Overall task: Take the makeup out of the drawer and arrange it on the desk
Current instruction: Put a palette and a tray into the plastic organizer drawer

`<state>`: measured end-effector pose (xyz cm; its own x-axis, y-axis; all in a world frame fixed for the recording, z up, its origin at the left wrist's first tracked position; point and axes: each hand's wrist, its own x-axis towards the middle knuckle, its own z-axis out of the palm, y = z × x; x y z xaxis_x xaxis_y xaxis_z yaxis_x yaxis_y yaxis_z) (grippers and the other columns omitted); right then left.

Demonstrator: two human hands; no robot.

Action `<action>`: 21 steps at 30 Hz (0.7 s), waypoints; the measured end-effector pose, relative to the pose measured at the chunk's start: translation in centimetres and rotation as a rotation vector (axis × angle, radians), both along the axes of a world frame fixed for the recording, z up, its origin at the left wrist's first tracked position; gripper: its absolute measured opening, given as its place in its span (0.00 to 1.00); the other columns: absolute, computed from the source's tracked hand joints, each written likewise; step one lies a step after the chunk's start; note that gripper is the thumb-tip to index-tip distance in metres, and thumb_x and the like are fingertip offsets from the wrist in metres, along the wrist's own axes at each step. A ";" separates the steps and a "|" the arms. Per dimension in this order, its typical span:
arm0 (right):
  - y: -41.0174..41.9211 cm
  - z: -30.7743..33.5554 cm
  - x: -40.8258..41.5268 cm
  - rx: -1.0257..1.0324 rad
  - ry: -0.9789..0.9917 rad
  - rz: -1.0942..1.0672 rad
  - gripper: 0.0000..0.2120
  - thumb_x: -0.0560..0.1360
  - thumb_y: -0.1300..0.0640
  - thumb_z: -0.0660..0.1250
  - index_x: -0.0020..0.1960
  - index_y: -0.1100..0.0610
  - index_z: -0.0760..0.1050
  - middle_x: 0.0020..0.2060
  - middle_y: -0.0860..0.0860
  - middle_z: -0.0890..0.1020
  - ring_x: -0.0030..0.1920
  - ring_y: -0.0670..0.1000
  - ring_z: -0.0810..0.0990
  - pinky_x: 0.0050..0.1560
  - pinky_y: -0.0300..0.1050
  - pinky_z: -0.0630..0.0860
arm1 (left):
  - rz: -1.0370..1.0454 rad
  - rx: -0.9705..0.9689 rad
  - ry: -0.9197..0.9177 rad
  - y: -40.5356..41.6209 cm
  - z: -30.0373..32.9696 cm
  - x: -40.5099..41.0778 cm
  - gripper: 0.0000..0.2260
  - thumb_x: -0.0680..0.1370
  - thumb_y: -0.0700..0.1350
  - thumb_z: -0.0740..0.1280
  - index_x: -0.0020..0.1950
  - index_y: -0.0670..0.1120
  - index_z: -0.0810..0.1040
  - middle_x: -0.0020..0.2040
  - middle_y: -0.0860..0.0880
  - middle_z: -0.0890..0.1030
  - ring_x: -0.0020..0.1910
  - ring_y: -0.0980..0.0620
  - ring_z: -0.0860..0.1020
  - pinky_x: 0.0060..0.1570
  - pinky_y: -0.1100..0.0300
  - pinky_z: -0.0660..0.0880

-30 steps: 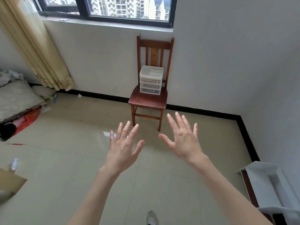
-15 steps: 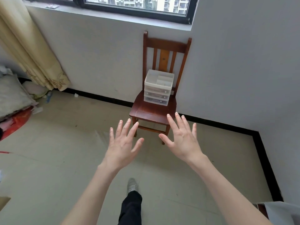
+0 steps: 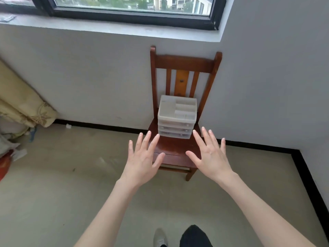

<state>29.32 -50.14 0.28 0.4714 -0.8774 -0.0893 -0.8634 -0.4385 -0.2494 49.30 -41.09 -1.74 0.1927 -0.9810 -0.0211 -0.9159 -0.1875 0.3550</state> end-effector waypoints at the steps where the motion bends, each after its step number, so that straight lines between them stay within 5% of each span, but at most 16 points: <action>1: -1.4 -0.4 0.5 0.008 0.003 -0.005 0.33 0.77 0.39 0.55 0.76 0.47 0.45 0.77 0.51 0.45 0.76 0.51 0.41 0.72 0.61 0.39 | -0.005 0.019 0.001 -1.5 -0.5 0.5 0.27 0.79 0.58 0.51 0.76 0.54 0.47 0.77 0.50 0.46 0.75 0.50 0.40 0.72 0.45 0.40; 13: -19.2 -9.8 4.4 0.237 0.043 0.007 0.32 0.78 0.40 0.53 0.77 0.48 0.45 0.77 0.52 0.45 0.76 0.52 0.40 0.72 0.58 0.38 | 0.160 0.304 0.427 -20.5 -10.5 1.9 0.26 0.80 0.57 0.54 0.76 0.55 0.50 0.77 0.52 0.49 0.76 0.51 0.42 0.72 0.47 0.41; 21: -29.0 -17.7 8.3 0.219 0.119 0.117 0.30 0.80 0.44 0.53 0.77 0.51 0.46 0.77 0.53 0.48 0.76 0.53 0.43 0.72 0.58 0.39 | 0.637 0.429 1.163 -29.0 -19.4 2.7 0.25 0.80 0.55 0.57 0.74 0.49 0.58 0.74 0.49 0.63 0.71 0.54 0.62 0.69 0.55 0.60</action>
<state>37.59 -79.09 -17.37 0.5430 -0.7716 -0.3315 -0.8391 -0.4835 -0.2493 52.05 -70.06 -21.10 0.2630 -0.6083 -0.7489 0.1447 -0.7426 0.6539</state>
